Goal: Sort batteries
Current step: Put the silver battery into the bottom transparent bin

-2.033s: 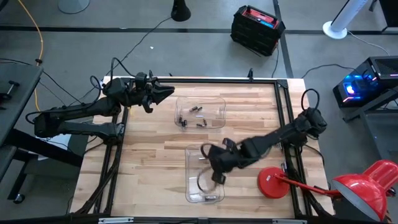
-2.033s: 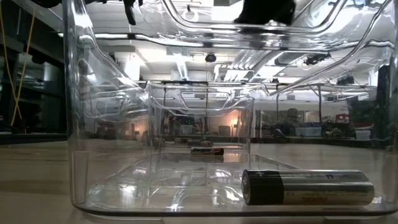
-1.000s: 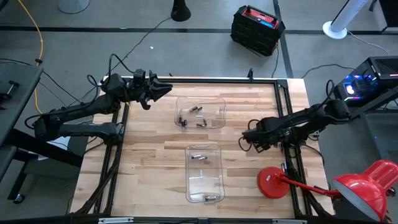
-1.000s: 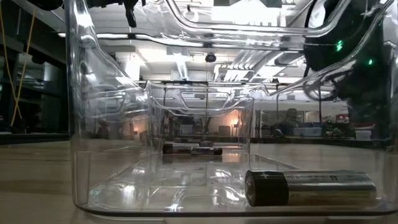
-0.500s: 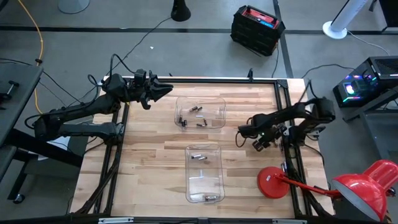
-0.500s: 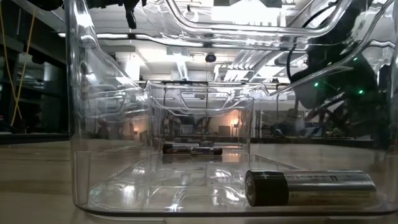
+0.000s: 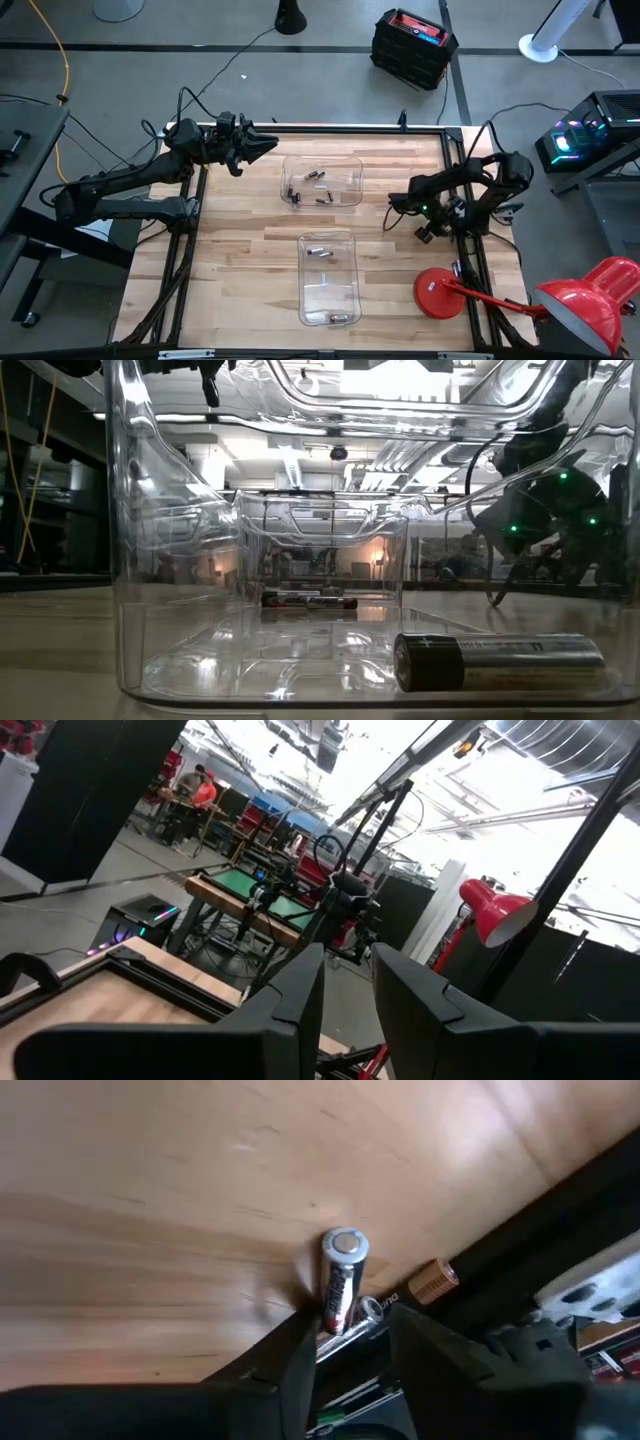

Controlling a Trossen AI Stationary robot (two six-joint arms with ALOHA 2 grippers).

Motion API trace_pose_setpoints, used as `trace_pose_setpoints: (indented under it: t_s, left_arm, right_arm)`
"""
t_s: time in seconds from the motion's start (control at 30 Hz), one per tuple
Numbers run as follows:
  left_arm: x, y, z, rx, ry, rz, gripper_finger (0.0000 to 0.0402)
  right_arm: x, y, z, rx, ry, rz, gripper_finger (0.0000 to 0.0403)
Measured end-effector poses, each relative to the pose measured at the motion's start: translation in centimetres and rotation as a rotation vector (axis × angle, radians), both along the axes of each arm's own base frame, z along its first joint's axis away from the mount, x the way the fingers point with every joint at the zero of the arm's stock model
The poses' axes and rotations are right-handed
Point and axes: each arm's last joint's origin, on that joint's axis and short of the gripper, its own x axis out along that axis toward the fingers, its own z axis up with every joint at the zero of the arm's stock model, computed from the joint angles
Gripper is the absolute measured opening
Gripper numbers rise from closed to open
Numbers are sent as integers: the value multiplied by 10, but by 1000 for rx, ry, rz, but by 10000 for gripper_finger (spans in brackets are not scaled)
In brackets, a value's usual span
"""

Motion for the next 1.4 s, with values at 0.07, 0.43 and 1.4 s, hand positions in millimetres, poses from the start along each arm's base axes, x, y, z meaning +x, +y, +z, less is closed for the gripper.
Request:
trace_pose_setpoints:
  t_s: [0.07,0.43,1.4]
  left_arm:
    - [0,0,0,0,0,0,78]
    - [0,-1,-1,-21,8,-39,78]
    - [0,-1,-2,-10,25,-34,78]
  right_arm:
    - [0,-2,0,4,-5,-17,115]
    - [19,-2,6,56,-99,40,92]
    - [151,66,178,-195,-1190,256,1]
